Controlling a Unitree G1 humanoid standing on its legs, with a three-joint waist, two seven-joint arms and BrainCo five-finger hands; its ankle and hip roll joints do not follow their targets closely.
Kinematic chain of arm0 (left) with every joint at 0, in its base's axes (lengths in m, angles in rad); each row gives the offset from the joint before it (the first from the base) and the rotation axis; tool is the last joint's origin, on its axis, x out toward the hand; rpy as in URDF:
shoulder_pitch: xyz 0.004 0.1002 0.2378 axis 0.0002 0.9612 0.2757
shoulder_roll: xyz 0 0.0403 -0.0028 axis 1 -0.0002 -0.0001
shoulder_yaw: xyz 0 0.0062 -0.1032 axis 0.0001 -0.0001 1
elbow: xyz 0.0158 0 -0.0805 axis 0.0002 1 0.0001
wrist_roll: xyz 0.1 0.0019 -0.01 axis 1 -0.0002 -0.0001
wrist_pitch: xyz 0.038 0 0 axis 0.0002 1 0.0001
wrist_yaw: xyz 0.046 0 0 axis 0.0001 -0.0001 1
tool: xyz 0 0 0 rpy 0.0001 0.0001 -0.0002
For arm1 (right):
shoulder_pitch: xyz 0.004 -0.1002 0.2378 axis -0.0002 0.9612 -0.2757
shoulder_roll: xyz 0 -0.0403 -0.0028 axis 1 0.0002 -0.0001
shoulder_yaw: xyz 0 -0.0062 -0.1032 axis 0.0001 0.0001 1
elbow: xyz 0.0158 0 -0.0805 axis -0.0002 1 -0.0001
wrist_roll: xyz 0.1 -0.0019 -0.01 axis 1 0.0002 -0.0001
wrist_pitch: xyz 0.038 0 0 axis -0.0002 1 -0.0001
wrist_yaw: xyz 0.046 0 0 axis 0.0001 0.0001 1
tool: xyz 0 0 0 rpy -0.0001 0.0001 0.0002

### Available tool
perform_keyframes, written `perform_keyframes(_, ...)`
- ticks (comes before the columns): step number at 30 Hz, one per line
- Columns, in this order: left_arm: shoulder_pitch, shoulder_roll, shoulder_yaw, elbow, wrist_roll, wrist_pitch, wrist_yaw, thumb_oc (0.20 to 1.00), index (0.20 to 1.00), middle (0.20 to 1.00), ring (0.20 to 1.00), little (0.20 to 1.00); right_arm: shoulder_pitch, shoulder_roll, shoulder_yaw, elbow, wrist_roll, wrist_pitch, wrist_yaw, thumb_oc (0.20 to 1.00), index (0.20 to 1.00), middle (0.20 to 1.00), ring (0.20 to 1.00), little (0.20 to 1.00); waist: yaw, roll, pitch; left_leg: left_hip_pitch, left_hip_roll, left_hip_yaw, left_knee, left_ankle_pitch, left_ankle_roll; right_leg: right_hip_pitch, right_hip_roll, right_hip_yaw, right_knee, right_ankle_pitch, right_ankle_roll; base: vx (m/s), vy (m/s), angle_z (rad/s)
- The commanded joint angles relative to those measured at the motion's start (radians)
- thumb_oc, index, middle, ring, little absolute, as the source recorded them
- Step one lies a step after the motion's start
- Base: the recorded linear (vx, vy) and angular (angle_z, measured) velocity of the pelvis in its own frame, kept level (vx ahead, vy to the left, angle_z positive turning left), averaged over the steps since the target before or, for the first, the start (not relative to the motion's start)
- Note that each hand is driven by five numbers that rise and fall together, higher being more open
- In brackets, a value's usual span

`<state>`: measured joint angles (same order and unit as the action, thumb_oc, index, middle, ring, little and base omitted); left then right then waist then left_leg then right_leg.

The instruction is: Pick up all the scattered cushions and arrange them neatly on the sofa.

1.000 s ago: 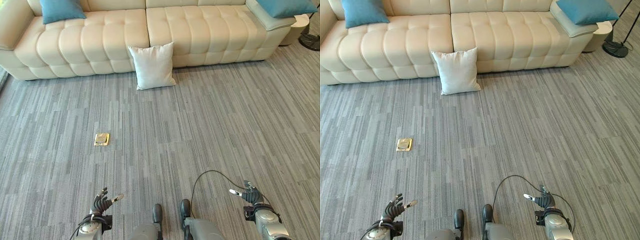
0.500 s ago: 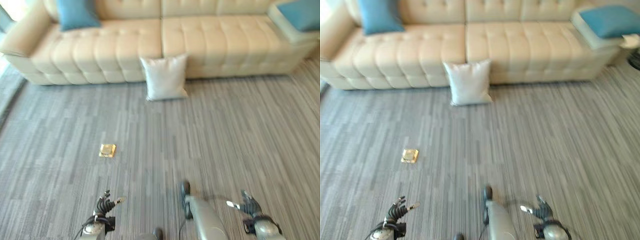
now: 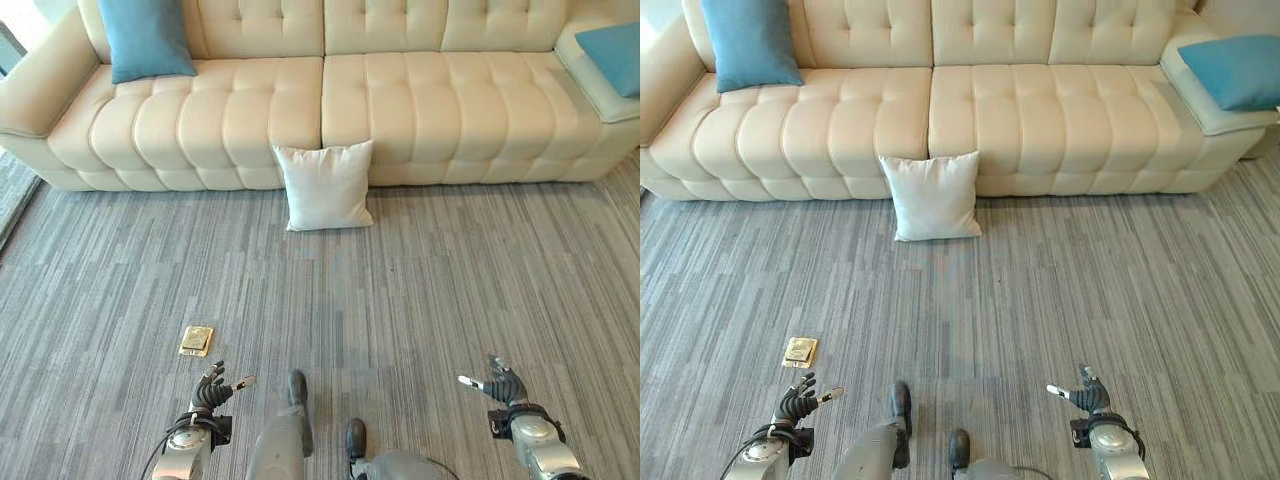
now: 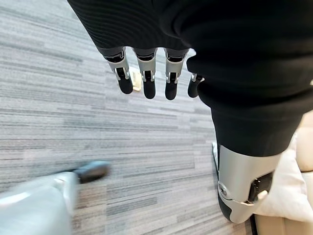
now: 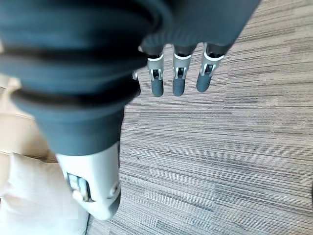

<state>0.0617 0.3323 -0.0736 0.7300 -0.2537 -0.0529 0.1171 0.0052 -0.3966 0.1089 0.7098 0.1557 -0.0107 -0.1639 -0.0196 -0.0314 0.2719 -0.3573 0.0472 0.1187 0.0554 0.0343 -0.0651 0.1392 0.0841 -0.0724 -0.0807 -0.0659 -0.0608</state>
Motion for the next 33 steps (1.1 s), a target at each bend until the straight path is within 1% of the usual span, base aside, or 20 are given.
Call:
perform_keyframes(1, 0.015, 0.039, 0.0, -0.028, 0.042, -0.019, 0.01, 1.0, 1.0, 1.0, 1.0, 1.0, 0.017, -0.035, -0.017, -0.045, -0.024, -0.011, -0.016, 1.0, 1.0, 1.0, 1.0, 1.0, 0.043, -0.02, -0.01, -0.015, -0.008, -0.012, -0.027, 0.07, -0.006, 0.032, -0.075, 0.076, 0.132, -0.105, 0.117, 0.57, 0.223, -0.28)
perform_keyframes(3, 0.032, 0.044, 0.005, -0.022, 0.055, -0.012, 0.002, 1.0, 1.0, 1.0, 1.0, 1.0, 0.033, -0.021, -0.019, -0.053, -0.037, -0.011, 0.007, 1.0, 1.0, 1.0, 1.0, 1.0, 0.056, -0.03, -0.031, -0.022, -0.01, -0.029, 0.043, 0.108, 0.004, 0.076, -0.092, 0.105, 0.174, -0.116, 0.13, 0.76, 0.327, -0.42)
perform_keyframes(4, 0.033, 0.049, 0.003, -0.018, 0.064, -0.011, -0.003, 1.0, 1.0, 1.0, 1.0, 1.0, 0.041, -0.01, -0.023, -0.053, -0.035, -0.009, 0.013, 1.0, 1.0, 1.0, 1.0, 1.0, 0.052, -0.049, -0.041, -0.033, -0.021, -0.021, 0.1, 0.089, 0.013, 0.076, -0.117, 0.112, 0.214, -0.09, 0.144, 0.37, 0.181, -0.54)
perform_keyframes(5, 0.033, 0.049, 0.003, -0.018, 0.064, -0.011, -0.003, 1.0, 1.0, 1.0, 1.0, 1.0, 0.041, -0.011, -0.023, -0.053, -0.035, -0.009, 0.013, 1.0, 1.0, 1.0, 1.0, 1.0, 0.053, -0.047, -0.043, -0.036, -0.018, -0.021, 0.1, 0.09, 0.013, 0.073, -0.114, 0.113, 0.214, -0.088, 0.144, 0.63, 0.344, -0.55)
perform_keyframes(6, 0.014, 0.059, 0.002, -0.008, 0.062, -0.012, 0.001, 1.0, 1.0, 1.0, 1.0, 1.0, 0.029, 0.013, -0.002, -0.049, -0.035, -0.017, 0.024, 1.0, 1.0, 1.0, 1.0, 1.0, 0.06, -0.089, -0.054, -0.007, -0.045, 0.005, 0.172, -0.002, 0.053, 0.012, -0.176, 0.119, 0.373, 0.085, 0.208, 0.43, 0.252, -0.25)
perform_keyframes(7, 0.014, 0.059, 0.002, -0.008, 0.062, -0.012, 0.0, 1.0, 1.0, 1.0, 1.0, 1.0, 0.028, 0.013, -0.002, -0.049, -0.035, -0.017, 0.024, 1.0, 1.0, 1.0, 1.0, 1.0, 0.061, -0.087, -0.056, -0.009, -0.043, 0.005, 0.171, -0.001, 0.052, 0.009, -0.174, 0.12, 0.372, 0.087, 0.207, 0.58, 0.329, -0.27)
perform_keyframes(8, 0.011, 0.064, 0.001, -0.01, 0.059, -0.011, 0.003, 1.0, 1.0, 1.0, 1.0, 1.0, 0.019, 0.017, 0.006, -0.048, -0.036, -0.014, 0.027, 1.0, 1.0, 1.0, 1.0, 1.0, 0.064, -0.095, -0.054, 0.006, -0.047, 0.01, 0.184, -0.031, 0.068, -0.019, -0.187, 0.13, 0.435, 0.166, 0.221, 0.28, 0.15, -0.33)
perform_keyframes(10, 0.003, 0.075, 0.002, -0.011, 0.052, -0.009, 0.017, 1.0, 1.0, 1.0, 1.0, 1.0, 0.0, 0.024, 0.019, -0.047, -0.035, -0.015, 0.025, 1.0, 1.0, 1.0, 1.0, 1.0, 0.063, -0.093, -0.046, 0.075, -0.053, 0.021, 0.186, -0.086, 0.096, -0.072, -0.203, 0.126, 0.55, 0.255, 0.232, 0.45, 0.235, -0.29)
perform_keyframes(12, -0.007, 0.086, 0.006, -0.017, 0.051, -0.006, 0.025, 1.0, 1.0, 1.0, 1.0, 1.0, -0.015, 0.03, 0.028, -0.06, -0.037, -0.013, 0.027, 1.0, 1.0, 1.0, 1.0, 1.0, 0.05, -0.071, -0.04, 0.186, -0.048, 0.022, 0.139, -0.114, 0.111, -0.168, -0.209, 0.081, 0.607, 0.237, 0.203, 0.53, 0.252, -0.14)
perform_keyframes(13, -0.013, 0.09, 0.009, -0.013, 0.047, -0.01, 0.03, 1.0, 1.0, 1.0, 1.0, 1.0, -0.02, 0.026, 0.033, -0.069, -0.037, -0.015, 0.029, 1.0, 1.0, 1.0, 1.0, 1.0, 0.036, -0.061, -0.031, 0.242, -0.052, 0.018, 0.108, -0.128, 0.112, -0.236, -0.194, 0.05, 0.599, 0.186, 0.188, 0.53, 0.207, -0.09)
perform_keyframes(15, -0.016, 0.093, 0.011, -0.017, 0.044, -0.01, 0.032, 1.0, 1.0, 1.0, 1.0, 1.0, -0.021, 0.019, 0.038, -0.086, -0.036, -0.014, 0.031, 1.0, 1.0, 1.0, 1.0, 1.0, 0.012, -0.046, -0.019, 0.312, -0.056, 0.014, 0.081, -0.15, 0.109, -0.294, -0.198, -0.023, 0.546, 0.116, 0.183, 0.42, 0.14, 0.06)
perform_keyframes(16, -0.016, 0.093, 0.011, -0.017, 0.044, -0.01, 0.032, 1.0, 1.0, 1.0, 1.0, 1.0, -0.021, 0.019, 0.039, -0.086, -0.036, -0.014, 0.031, 1.0, 1.0, 1.0, 1.0, 1.0, 0.012, -0.046, -0.018, 0.313, -0.056, 0.013, 0.081, -0.15, 0.109, -0.292, -0.198, -0.024, 0.546, 0.115, 0.183, 0.5, 0.102, 0.21)
perform_keyframes(17, -0.019, 0.092, 0.018, -0.023, 0.035, -0.009, 0.032, 1.0, 1.0, 1.0, 1.0, 1.0, -0.021, 0.014, 0.038, -0.101, -0.035, -0.009, 0.033, 1.0, 1.0, 1.0, 1.0, 1.0, -0.011, -0.042, -0.007, 0.386, -0.067, 0.004, 0.059, -0.186, 0.102, -0.351, -0.206, -0.089, 0.432, 0.091, 0.19, 0.52, 0.063, 0.3)
perform_keyframes(21, -0.032, 0.07, 0.025, 0.01, 0.049, -0.013, 0.03, 1.0, 1.0, 1.0, 1.0, 1.0, -0.015, 0.002, 0.028, -0.098, -0.029, -0.008, 0.034, 1.0, 1.0, 1.0, 1.0, 1.0, -0.054, -0.045, 0.004, 0.506, -0.091, -0.036, 0.053, -0.237, 0.074, -0.415, -0.178, -0.143, 0.175, 0.126, 0.222, 0.56, -0.002, 0.06)
perform_keyframes(26, -0.008, 0.055, 0.03, 0.032, 0.083, -0.013, 0.015, 1.0, 1.0, 1.0, 1.0, 1.0, 0.031, -0.007, 0.017, -0.098, -0.039, -0.001, 0.051, 1.0, 1.0, 1.0, 1.0, 1.0, -0.097, -0.029, -0.018, 0.622, -0.073, -0.108, 0.068, -0.246, 0.025, -0.452, -0.177, -0.132, 0.144, 0.179, 0.228, 0.56, -0.134, 0.55)
perform_keyframes(27, 0.001, 0.052, 0.028, 0.036, 0.086, -0.012, 0.011, 1.0, 1.0, 1.0, 1.0, 1.0, 0.042, -0.006, 0.014, -0.1, -0.035, -0.001, 0.058, 1.0, 1.0, 1.0, 1.0, 1.0, -0.1, -0.022, -0.031, 0.636, -0.06, -0.119, 0.092, -0.232, 0.008, -0.439, -0.169, -0.124, 0.171, 0.18, 0.213, 0.59, -0.234, 0.99)
perform_keyframes(28, 0.006, 0.047, 0.024, 0.042, 0.084, -0.008, 0.013, 1.0, 1.0, 1.0, 1.0, 1.0, 0.047, -0.008, 0.01, -0.105, -0.033, -0.003, 0.057, 1.0, 1.0, 1.0, 1.0, 1.0, -0.102, -0.014, -0.034, 0.618, -0.04, -0.12, 0.158, -0.165, -0.026, -0.423, -0.166, -0.129, 0.192, 0.184, 0.196, 0.48, -0.239, 0.81)
perform_keyframes(30, 0.009, 0.037, 0.018, 0.047, 0.072, -0.006, 0.011, 1.0, 1.0, 1.0, 1.0, 1.0, 0.038, -0.017, 0.013, -0.102, -0.024, -0.011, 0.047, 1.0, 1.0, 1.0, 1.0, 1.0, -0.101, -0.023, -0.027, 0.512, 0.006, -0.101, 0.397, -0.037, -0.058, -0.381, -0.169, -0.138, 0.201, 0.156, 0.153, 0.34, -0.268, 0.64)
perform_keyframes(32, 0.008, 0.033, 0.013, 0.051, 0.06, -0.004, 0.008, 1.0, 1.0, 1.0, 1.0, 1.0, 0.025, -0.035, 0.018, -0.112, -0.017, -0.013, 0.038, 1.0, 1.0, 1.0, 1.0, 1.0, -0.083, -0.029, -0.015, 0.428, 0.032, -0.078, 0.554, 0.015, -0.039, -0.336, -0.145, -0.13, 0.206, 0.112, 0.11, 0.32, -0.244, 0.13)
perform_keyframes(33, 0.006, 0.029, 0.01, 0.064, 0.059, -0.003, 0.01, 1.0, 1.0, 1.0, 1.0, 1.0, 0.022, -0.044, 0.021, -0.106, -0.016, -0.01, 0.035, 1.0, 1.0, 1.0, 1.0, 1.0, -0.075, -0.028, -0.012, 0.411, 0.049, -0.055, 0.571, 0.004, -0.028, -0.314, -0.131, -0.121, 0.207, 0.088, 0.097, 0.34, -0.186, -0.41)
